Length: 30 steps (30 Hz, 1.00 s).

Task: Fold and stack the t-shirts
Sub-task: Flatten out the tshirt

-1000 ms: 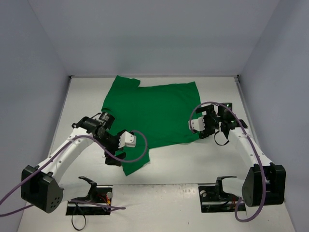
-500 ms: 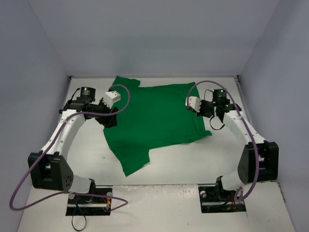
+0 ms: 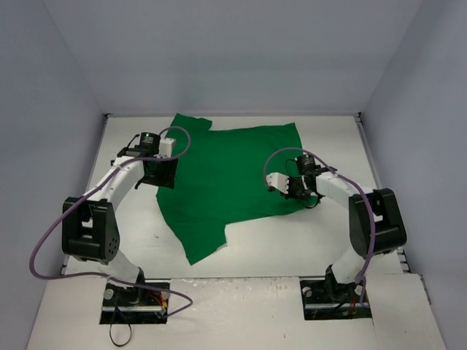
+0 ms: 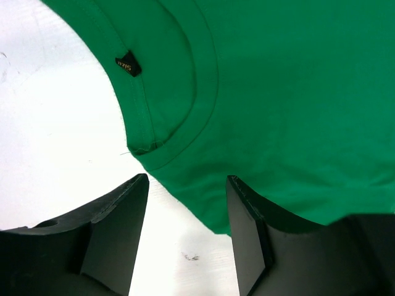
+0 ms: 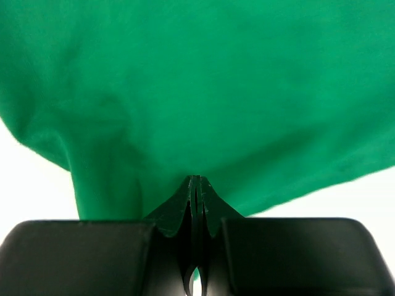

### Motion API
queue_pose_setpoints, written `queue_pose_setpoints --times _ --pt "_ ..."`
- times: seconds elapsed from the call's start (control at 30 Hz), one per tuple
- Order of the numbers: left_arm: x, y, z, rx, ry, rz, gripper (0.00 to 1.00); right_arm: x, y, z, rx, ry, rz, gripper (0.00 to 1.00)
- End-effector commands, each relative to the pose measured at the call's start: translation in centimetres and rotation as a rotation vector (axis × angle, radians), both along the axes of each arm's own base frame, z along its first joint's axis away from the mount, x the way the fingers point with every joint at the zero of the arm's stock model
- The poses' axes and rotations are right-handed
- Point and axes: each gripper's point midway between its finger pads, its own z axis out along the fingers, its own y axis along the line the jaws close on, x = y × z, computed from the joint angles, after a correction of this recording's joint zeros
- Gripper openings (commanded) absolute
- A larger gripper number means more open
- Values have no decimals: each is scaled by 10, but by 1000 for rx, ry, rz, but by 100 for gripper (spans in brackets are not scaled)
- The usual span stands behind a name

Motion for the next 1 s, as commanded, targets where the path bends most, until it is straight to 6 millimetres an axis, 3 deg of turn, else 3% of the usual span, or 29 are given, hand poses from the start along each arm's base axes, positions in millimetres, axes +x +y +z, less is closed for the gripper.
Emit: queue_pose_setpoints --times 0.0,0.13,0.23,0.37,0.47,0.53,0.6,0.63,0.7,0.73,0.87,0.97 --pt "14 9 -13 77 9 127 49 -13 -25 -30 -157 76 -62 0" --pt "15 19 -31 120 69 171 49 -33 -26 -34 -203 167 -26 0" --pt "18 19 -32 117 71 171 49 -35 -10 -15 -133 184 -28 0" --pt "24 19 -25 124 43 152 49 -20 27 67 102 25 -4 13" --pt "26 25 -25 163 38 151 49 -15 43 111 230 -56 -19 20" --pt "26 39 -26 225 42 176 49 -10 41 126 280 -66 -82 22" --pt "27 49 -24 256 25 198 49 -6 34 126 279 -63 -124 21" --pt "27 51 -24 255 23 201 49 -6 28 120 266 -52 -144 15" --pt "26 52 -24 246 28 201 49 -6 12 100 186 -30 -184 6" --pt "26 52 -22 244 24 193 49 -10 3 81 140 11 -199 0" --pt "27 45 -15 207 7 175 49 -1 -35 40 85 97 -334 0" --pt "26 40 -9 185 -8 156 49 24 -62 42 136 60 -459 0"
